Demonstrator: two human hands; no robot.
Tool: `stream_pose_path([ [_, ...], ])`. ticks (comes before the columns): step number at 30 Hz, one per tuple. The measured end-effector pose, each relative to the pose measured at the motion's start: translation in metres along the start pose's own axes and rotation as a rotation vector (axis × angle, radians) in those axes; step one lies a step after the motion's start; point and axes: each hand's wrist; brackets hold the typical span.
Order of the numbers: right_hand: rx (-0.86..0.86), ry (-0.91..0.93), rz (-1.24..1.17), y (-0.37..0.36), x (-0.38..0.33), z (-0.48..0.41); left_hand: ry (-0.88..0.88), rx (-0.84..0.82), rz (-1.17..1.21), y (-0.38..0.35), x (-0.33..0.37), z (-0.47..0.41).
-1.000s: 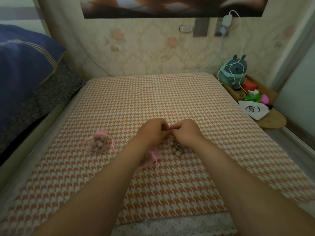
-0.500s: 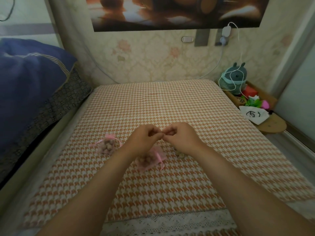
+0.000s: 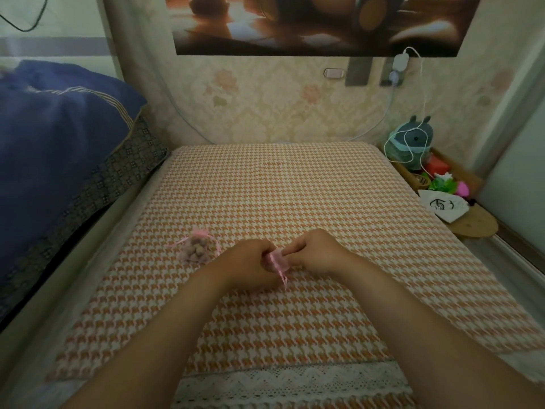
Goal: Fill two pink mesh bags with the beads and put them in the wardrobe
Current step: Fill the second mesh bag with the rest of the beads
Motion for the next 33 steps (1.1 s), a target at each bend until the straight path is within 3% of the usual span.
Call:
stream_pose_path([
  [7,-0.084,-0.003,-0.021,0.003,-0.002,0.001,0.025,-0.056,0.058,0.006,-0.004,0.0],
  [12,0.159,-0.013,0.025,0.023,0.008,-0.008,0.096,-0.119,0.167,0.008,0.006,-0.005],
  [17,0.295,0.017,0.221,0.039,0.032,-0.013,0.09,0.007,0.208,0.002,0.026,-0.017],
  [21,0.276,-0.004,0.308,0.038,0.037,-0.014,0.02,0.117,-0.017,-0.008,0.036,-0.031],
  [28,0.257,0.055,0.613,0.027,0.028,-0.018,0.055,0.131,-0.06,-0.029,0.045,-0.054],
  [33,0.238,0.021,0.588,0.026,0.029,-0.021,0.074,0.117,-0.015,-0.034,0.043,-0.065],
])
Point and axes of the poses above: each hand's wrist, its own z-axis away from the middle knuckle, its own y-axis out of the back of the hand, x = y × z, and after that the axes turned 4 degrees about x, right-handed
